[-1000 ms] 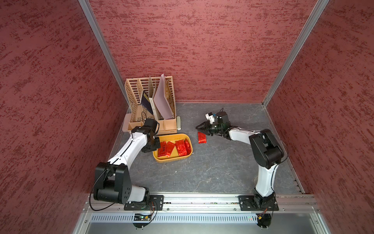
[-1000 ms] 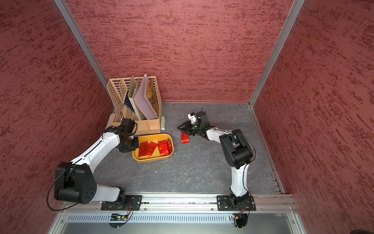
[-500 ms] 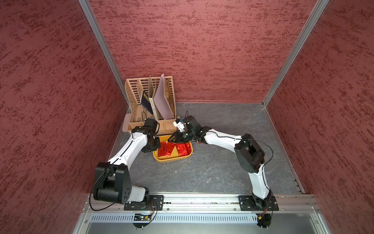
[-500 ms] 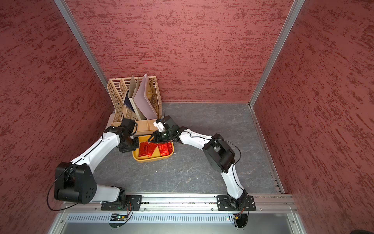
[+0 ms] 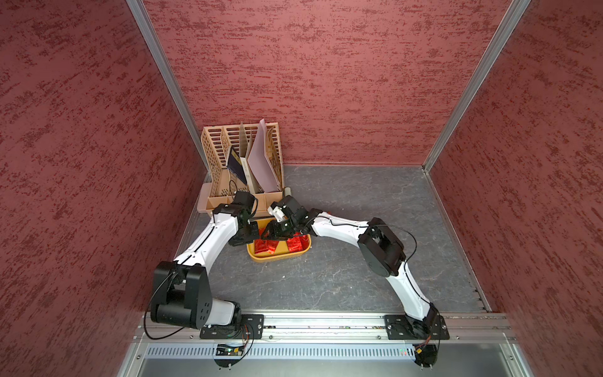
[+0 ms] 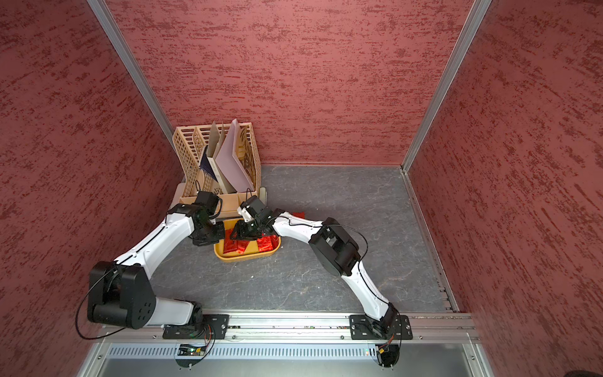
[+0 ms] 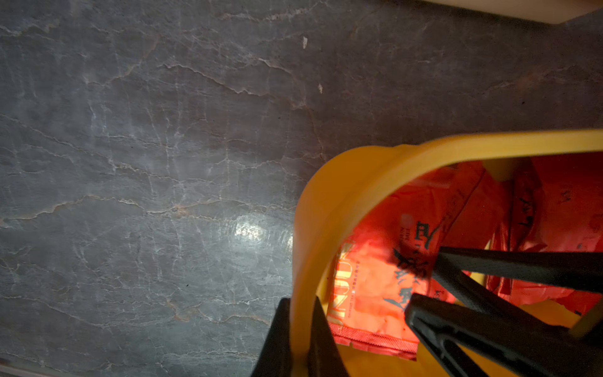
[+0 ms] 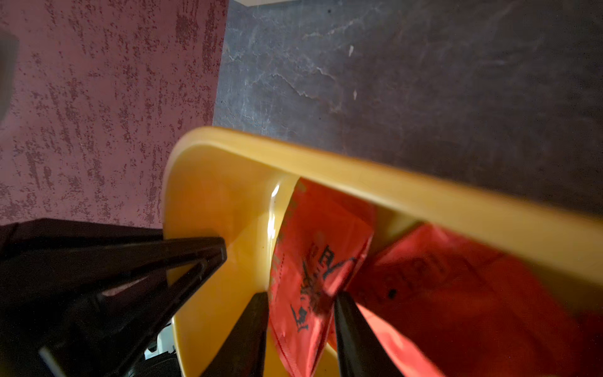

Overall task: Take the tea bags out of the storage box
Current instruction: Pick up the tea bag from the storage box.

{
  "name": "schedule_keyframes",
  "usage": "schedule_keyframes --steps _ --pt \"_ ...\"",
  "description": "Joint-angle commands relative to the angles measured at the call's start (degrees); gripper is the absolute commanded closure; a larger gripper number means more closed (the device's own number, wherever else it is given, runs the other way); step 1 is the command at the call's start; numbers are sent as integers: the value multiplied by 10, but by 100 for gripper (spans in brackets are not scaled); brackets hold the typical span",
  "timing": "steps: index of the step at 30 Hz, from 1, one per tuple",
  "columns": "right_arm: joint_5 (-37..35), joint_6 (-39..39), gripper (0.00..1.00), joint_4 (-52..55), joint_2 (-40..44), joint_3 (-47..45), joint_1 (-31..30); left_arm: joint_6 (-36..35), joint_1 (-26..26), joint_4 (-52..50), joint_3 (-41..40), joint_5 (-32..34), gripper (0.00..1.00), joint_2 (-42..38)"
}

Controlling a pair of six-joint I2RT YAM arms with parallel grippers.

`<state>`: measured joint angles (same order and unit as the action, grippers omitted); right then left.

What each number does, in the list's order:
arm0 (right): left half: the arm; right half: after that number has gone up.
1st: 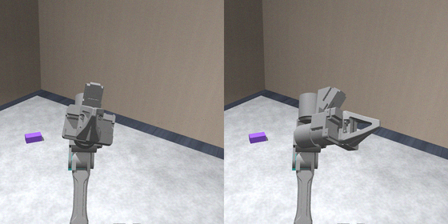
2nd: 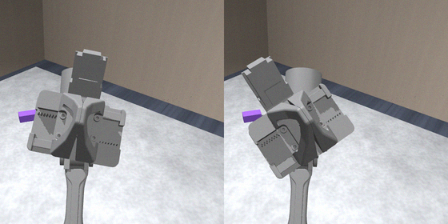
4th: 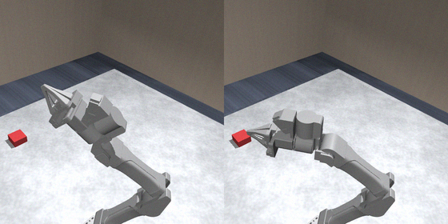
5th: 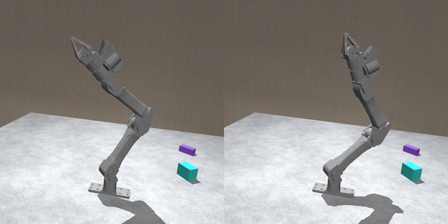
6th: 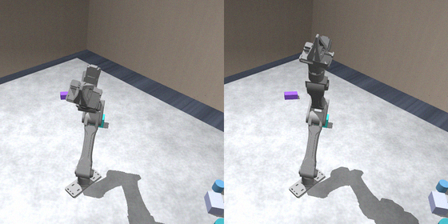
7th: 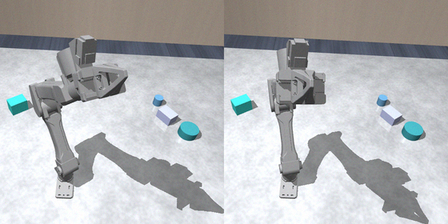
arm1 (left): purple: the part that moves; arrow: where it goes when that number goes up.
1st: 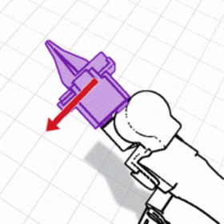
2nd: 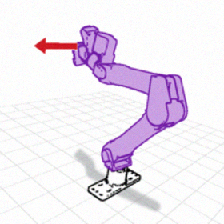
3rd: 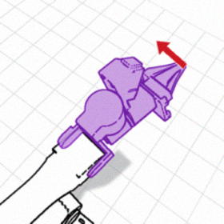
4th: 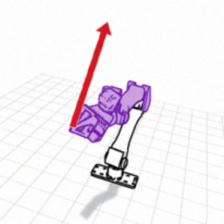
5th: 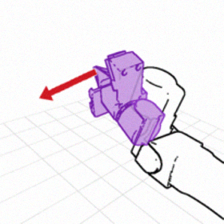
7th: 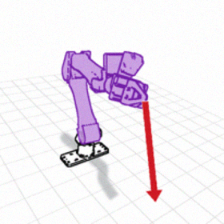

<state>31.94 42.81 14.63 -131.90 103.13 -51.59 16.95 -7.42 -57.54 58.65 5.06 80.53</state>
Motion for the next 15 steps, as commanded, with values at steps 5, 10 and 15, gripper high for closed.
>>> schedule_keyframes --steps 5,10,15 --pt "-10 -3 71 33 -32 44 -12 1 -6 6 -4 5 100 -3" --pt "-13 -9 83 34 -20 44 -15 1 -6 5 -4 6 100 0" --pt "-22 -17 98 21 9 26 -15 1 -6 4 -3 7 100 -1"
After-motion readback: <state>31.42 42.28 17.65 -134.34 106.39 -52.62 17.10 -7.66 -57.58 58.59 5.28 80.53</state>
